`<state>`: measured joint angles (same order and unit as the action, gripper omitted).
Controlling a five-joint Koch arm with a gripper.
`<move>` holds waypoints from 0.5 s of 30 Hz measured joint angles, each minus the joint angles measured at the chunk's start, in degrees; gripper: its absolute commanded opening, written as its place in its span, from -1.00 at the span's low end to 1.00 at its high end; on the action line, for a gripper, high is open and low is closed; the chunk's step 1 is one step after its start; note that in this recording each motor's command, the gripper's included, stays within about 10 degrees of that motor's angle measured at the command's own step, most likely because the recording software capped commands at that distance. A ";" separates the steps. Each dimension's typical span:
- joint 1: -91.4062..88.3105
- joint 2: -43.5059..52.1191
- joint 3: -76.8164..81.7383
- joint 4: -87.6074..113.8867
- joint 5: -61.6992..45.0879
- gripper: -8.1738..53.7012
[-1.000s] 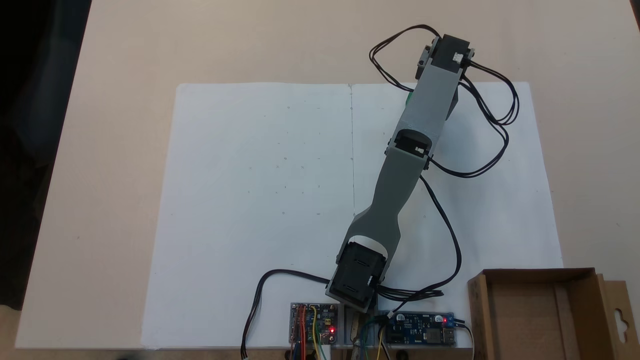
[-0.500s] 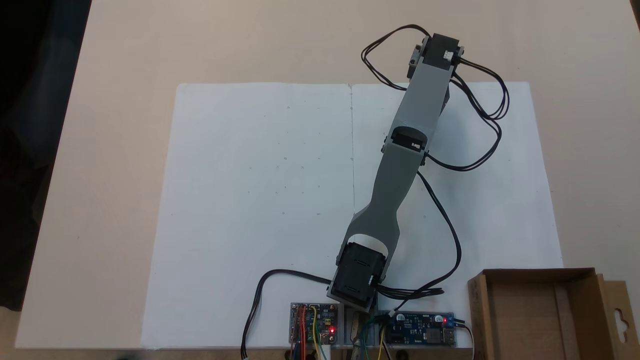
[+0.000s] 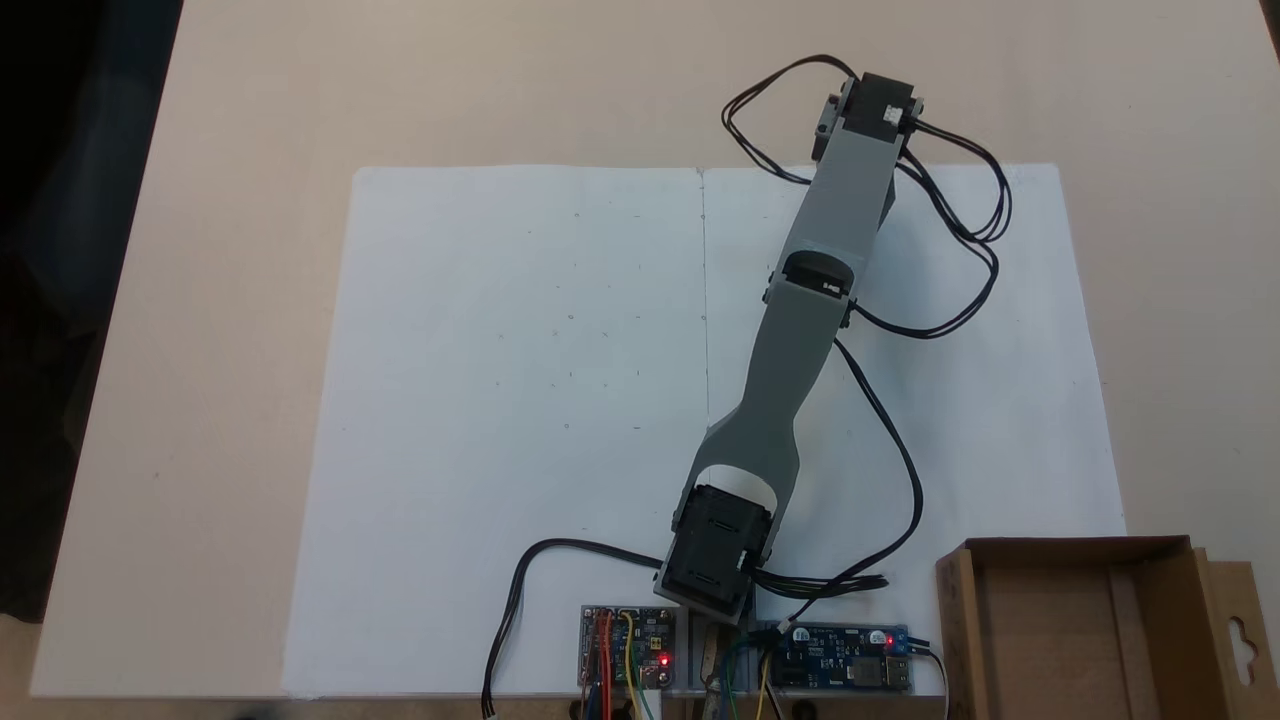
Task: Grasp a green dice and put it in the bin.
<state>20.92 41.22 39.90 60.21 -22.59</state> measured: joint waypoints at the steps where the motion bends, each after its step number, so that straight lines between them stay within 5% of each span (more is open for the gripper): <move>1: 0.00 -0.09 -0.09 0.00 0.00 0.61; 15: 0.00 -1.32 -0.09 -0.62 0.00 0.14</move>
<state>20.92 39.90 39.81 59.59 -22.59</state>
